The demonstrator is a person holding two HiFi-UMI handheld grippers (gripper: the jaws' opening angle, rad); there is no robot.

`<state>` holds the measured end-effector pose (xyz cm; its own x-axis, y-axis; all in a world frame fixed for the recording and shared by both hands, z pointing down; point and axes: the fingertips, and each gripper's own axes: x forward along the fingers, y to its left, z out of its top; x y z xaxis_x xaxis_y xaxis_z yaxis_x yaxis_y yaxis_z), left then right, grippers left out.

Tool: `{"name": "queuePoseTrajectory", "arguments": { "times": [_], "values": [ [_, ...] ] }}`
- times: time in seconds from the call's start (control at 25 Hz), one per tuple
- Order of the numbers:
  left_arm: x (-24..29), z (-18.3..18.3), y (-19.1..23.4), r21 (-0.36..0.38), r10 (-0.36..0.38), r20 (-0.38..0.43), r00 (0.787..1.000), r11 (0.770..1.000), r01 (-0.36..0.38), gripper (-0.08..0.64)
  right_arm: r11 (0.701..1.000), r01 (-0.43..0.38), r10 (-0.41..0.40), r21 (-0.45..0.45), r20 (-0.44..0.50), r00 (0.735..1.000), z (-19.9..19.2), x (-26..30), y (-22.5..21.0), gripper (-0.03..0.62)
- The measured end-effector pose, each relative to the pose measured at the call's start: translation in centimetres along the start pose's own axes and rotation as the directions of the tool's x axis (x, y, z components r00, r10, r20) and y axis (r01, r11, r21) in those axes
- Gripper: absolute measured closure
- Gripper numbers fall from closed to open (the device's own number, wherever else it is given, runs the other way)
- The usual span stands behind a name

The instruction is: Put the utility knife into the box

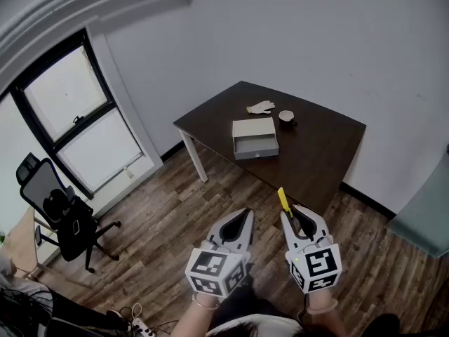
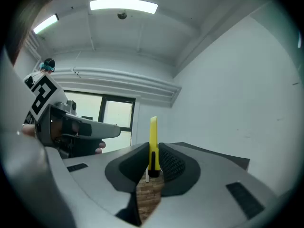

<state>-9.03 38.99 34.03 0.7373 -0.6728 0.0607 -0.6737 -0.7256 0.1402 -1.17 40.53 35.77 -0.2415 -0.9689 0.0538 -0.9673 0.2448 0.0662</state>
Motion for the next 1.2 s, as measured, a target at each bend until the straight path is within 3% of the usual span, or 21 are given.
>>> {"name": "queuePoseTrajectory", "arguments": {
  "times": [0.64,1.2],
  "values": [
    [4.3,-0.7,4.0,-0.021,-0.023,-0.018,1.0,1.0,0.023,0.543,1.0,-0.001,0.001,0.0,-0.001,1.0,-1.0,5.4,-1.3,0.525],
    [11.6,0.2,14.4,-0.048,-0.052,-0.041,0.998,0.998,0.05,0.543,1.0,0.013,-0.012,0.012,-0.053,0.999,-1.6,18.1,-2.4,0.525]
  ]
}}
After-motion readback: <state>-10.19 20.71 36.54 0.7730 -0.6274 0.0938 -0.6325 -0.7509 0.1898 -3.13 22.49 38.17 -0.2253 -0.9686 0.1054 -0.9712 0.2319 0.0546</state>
